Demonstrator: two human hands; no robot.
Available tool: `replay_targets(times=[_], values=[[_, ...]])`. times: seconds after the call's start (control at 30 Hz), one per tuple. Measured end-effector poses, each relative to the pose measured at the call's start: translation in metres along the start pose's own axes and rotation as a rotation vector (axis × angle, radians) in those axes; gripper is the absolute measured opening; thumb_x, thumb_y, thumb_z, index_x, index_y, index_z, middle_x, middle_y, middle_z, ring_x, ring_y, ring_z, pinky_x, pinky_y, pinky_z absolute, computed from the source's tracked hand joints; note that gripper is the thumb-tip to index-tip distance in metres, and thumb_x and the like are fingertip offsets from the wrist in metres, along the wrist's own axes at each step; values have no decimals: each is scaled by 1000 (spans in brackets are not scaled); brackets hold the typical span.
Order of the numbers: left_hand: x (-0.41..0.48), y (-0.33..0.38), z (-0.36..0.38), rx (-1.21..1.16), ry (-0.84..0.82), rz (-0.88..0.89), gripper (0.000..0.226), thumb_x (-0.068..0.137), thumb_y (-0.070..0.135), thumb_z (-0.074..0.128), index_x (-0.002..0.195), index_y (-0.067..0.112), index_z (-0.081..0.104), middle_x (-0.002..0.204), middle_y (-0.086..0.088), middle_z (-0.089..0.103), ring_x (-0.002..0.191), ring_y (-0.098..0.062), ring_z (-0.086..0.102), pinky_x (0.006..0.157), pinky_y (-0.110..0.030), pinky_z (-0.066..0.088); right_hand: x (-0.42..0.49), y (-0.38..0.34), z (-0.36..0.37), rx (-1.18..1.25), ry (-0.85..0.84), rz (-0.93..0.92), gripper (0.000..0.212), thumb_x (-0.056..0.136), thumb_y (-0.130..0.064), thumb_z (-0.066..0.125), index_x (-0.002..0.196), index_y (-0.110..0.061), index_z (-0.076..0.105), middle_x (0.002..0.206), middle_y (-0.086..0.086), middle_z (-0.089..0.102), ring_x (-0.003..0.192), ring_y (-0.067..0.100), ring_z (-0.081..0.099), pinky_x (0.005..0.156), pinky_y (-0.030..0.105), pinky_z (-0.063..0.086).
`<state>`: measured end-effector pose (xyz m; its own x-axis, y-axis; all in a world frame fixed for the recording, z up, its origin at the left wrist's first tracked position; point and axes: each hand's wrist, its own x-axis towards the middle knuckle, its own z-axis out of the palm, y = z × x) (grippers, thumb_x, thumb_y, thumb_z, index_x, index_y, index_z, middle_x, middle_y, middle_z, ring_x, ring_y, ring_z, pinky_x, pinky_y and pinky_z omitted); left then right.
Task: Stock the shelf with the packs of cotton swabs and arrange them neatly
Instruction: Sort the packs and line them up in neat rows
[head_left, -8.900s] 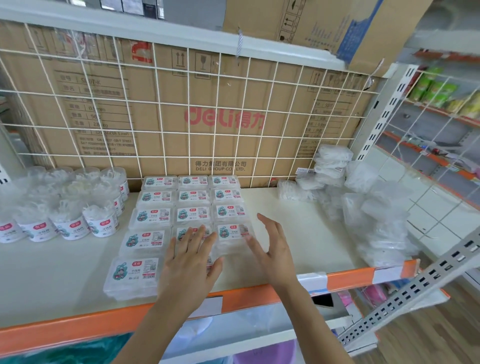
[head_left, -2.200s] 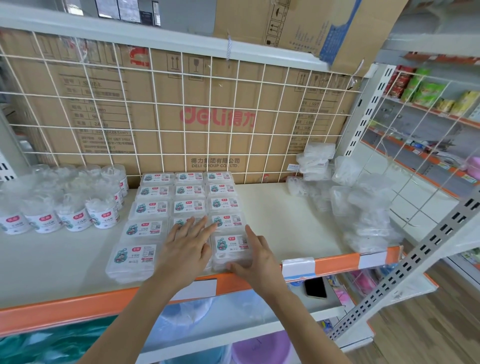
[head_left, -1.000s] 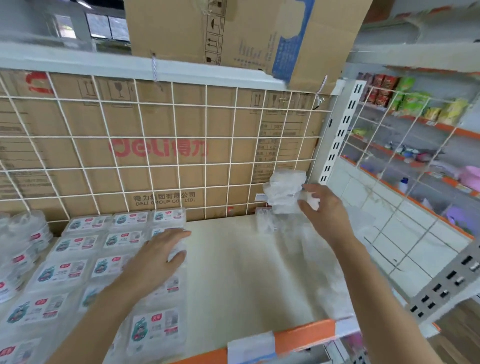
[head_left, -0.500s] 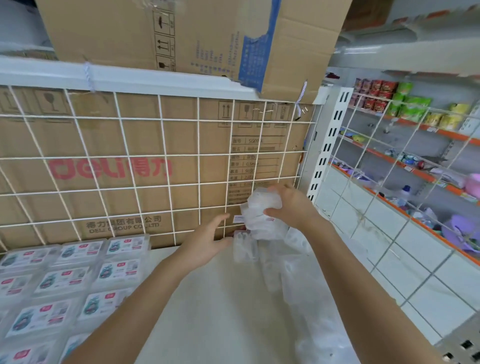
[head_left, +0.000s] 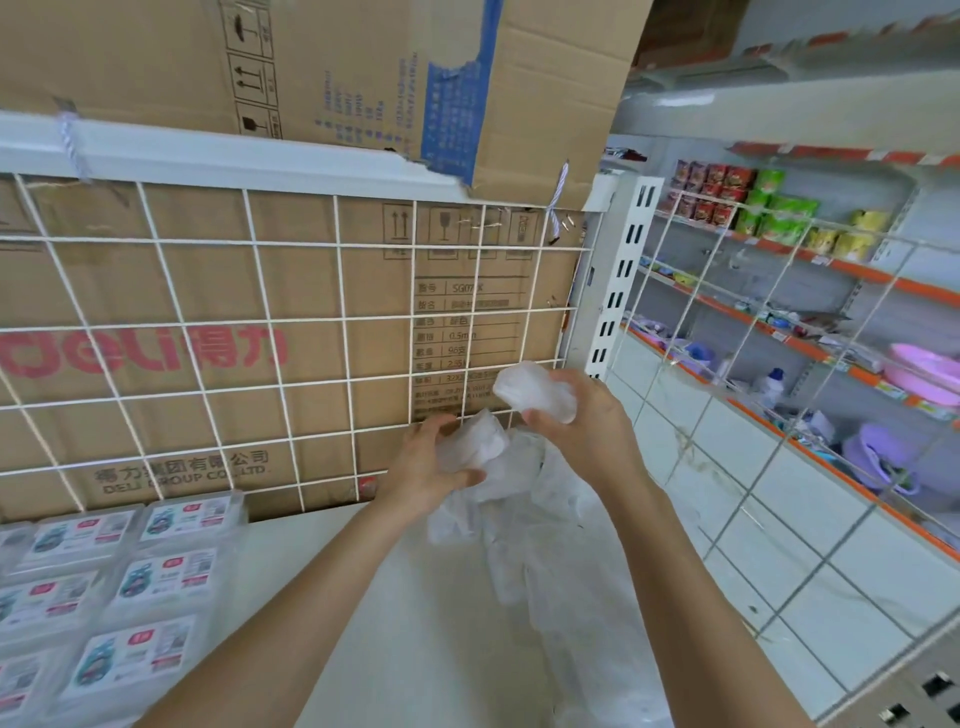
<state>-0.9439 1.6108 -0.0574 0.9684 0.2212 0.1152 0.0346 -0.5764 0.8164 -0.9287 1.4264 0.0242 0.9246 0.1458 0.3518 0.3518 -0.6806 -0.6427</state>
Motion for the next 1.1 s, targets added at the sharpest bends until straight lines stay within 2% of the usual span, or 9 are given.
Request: replay_targets(times=[0.17,0.27,0.33,0.43,0.53,0.63,0.7,0.93,1.1], values=[[-22,2,-21,-223,45,-53,76,54,53,77,119,23,54,109,-1,56,94,-15,57,76,-26,45,-6,-8,-4,176,-10,24,43,85,-36,65,125,-22,54,105,-9,50,102,13,51,78,25,36],[-40,5,-39,-557,4,-153,41,74,43,70,108,23,58,111,-3,63,94,-13,61,78,-26,51,-11,-14,-3,338,-47,53,33,85,-45,61,113,-27,60,98,-10,60,98,17,60,82,33,47],[-52,5,-50,-804,-27,-237,33,87,37,61,116,21,56,113,-7,64,95,-17,63,79,-28,53,-16,-20,-1,492,-99,87,19,85,-44,58,97,-30,62,94,-5,65,88,19,64,83,41,54],[-69,2,-67,-997,-24,-314,29,95,35,46,116,18,56,109,-8,67,92,-23,65,77,-31,57,-24,-30,0,745,-189,204,11,92,-30,56,90,-22,63,99,11,66,75,25,66,71,34,58],[-87,-3,-78,-1073,-14,-345,37,94,40,46,118,16,58,112,-11,68,100,-28,64,83,-36,55,-32,-42,5,949,-254,415,20,92,-34,54,89,-16,61,92,15,67,62,26,66,57,29,58],[-105,-8,-87,-1110,9,-349,41,94,40,44,126,16,54,119,-11,66,110,-31,62,83,-36,56,-43,-46,14,1126,-365,555,36,95,-42,43,103,-12,60,93,17,67,67,26,65,57,31,57],[-116,-9,-91,-1127,26,-340,42,91,37,46,126,15,54,119,-11,65,111,-31,61,82,-35,56,-51,-45,21,1258,-453,570,41,97,-42,37,114,-10,58,90,14,68,70,22,65,56,28,56],[-149,-16,-97,-1072,88,-321,51,68,14,72,117,8,58,110,-14,69,95,-26,68,80,-39,55,-71,-43,36,1422,-700,629,41,95,-44,37,114,-15,60,91,11,71,72,20,69,65,28,58],[-164,-26,-102,-1081,138,-327,51,66,19,65,115,6,58,110,-16,68,95,-28,67,82,-41,55,-80,-48,49,1382,-756,597,44,77,-46,53,109,-18,61,98,10,72,84,20,70,71,26,57]])
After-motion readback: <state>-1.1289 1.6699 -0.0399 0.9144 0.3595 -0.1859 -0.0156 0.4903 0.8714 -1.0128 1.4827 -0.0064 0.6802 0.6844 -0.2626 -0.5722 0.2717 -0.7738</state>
